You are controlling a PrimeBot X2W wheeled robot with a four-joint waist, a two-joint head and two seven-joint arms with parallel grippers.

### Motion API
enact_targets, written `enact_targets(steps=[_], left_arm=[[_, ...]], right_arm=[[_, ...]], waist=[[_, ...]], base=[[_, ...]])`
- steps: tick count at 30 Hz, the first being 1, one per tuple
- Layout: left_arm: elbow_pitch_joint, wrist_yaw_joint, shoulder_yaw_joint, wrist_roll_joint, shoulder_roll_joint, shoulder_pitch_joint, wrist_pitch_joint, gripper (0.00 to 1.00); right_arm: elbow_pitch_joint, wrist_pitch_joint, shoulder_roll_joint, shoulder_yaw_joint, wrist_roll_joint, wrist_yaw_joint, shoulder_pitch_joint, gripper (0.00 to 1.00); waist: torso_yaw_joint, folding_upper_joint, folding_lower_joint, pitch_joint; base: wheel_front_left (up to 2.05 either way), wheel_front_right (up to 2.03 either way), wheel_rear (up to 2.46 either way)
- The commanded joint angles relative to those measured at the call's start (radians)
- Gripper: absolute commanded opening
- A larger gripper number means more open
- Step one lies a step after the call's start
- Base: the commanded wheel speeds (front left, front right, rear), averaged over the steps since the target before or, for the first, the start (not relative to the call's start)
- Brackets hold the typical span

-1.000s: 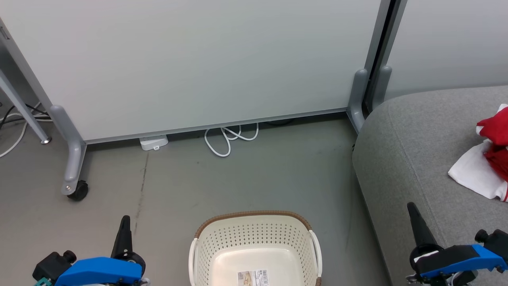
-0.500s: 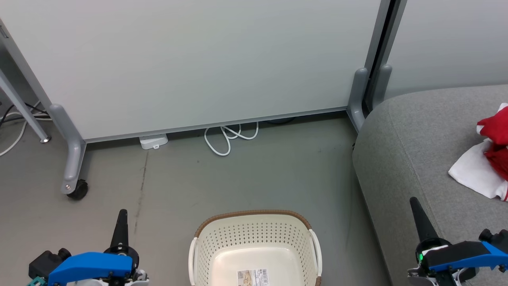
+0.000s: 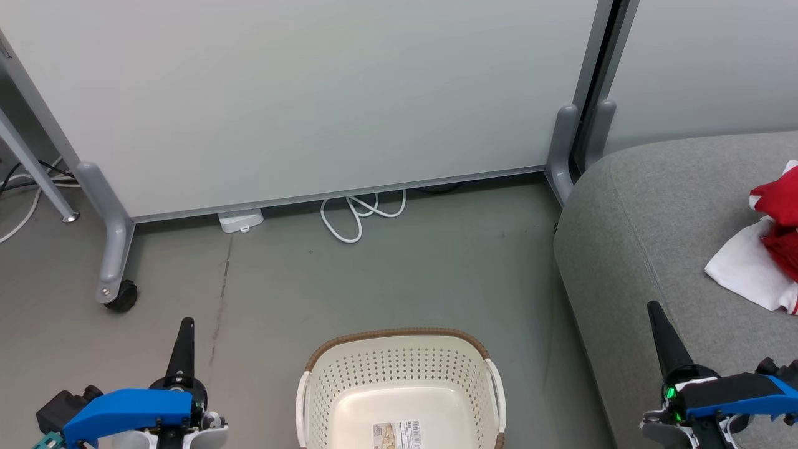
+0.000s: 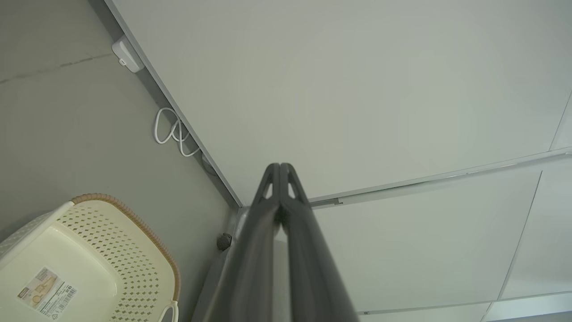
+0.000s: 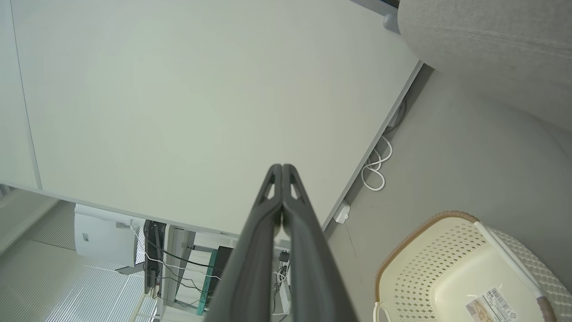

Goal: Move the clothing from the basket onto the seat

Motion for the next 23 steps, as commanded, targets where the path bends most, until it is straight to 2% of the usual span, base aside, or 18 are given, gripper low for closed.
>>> enact_targets(steps=[1,23], left_arm=[[-0.010,-0.001,0.008,-0.016,0.001,-0.023,0.006,0.00],[-0.036,-0.001,0.042,-0.165,-0.008,-0.037,0.052,0.00]], right_arm=[[-0.007,0.007,-0.007,-0.002,0.020,0.001,-0.017,0.00],[-0.006,0.028,-0.008,-0.010,0.206,0.001,-0.031,0.00]], waist=[[0.000,0.0000,0.0000,0.000],[-0.001,0.0000,0.0000,0.006]], base=[[0.00,0.00,0.00],[0.00,0.00,0.00]])
